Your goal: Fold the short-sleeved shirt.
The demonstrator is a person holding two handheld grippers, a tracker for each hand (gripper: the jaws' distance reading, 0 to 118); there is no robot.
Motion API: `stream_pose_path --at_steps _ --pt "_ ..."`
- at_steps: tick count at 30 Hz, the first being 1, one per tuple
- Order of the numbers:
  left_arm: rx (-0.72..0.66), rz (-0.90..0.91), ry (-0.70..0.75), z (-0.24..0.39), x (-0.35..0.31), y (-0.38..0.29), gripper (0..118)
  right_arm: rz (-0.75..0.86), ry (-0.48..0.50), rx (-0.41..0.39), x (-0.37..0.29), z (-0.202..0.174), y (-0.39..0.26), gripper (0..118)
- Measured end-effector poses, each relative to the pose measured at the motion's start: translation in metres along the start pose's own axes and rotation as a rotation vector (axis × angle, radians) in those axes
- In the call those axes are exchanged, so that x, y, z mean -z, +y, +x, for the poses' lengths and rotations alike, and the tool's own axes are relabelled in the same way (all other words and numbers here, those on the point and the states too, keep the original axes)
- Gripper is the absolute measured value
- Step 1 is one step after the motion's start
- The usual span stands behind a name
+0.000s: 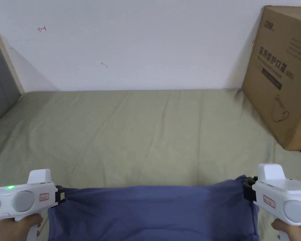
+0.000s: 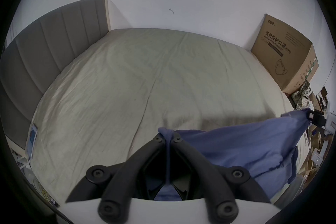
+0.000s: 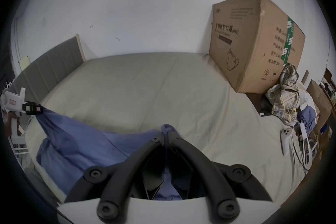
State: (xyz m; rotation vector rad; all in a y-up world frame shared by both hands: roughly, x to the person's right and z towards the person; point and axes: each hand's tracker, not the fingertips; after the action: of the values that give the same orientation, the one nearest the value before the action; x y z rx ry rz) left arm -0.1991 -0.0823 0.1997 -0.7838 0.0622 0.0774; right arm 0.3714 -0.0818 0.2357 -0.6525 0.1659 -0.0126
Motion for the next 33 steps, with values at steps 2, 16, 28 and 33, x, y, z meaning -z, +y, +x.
stream_pose_path --at_steps 2,16,28,33 --pt "-0.024 -0.009 -0.021 -0.006 -0.016 -0.009 0 0.029 0.023 0.021 -0.031 -0.004 -0.010 2" --pt "-0.028 -0.137 -0.024 -0.028 -0.069 -0.143 0 -0.074 -0.001 0.137 -0.124 -0.032 -0.141 2" --pt "0.046 -0.179 0.044 -0.009 -0.060 -0.193 1 -0.211 -0.101 0.267 -0.099 -0.014 -0.204 5" --pt "-0.031 -0.107 -0.019 -0.011 -0.087 -0.171 81 -0.096 -0.159 0.182 -0.129 -0.028 -0.167 94"
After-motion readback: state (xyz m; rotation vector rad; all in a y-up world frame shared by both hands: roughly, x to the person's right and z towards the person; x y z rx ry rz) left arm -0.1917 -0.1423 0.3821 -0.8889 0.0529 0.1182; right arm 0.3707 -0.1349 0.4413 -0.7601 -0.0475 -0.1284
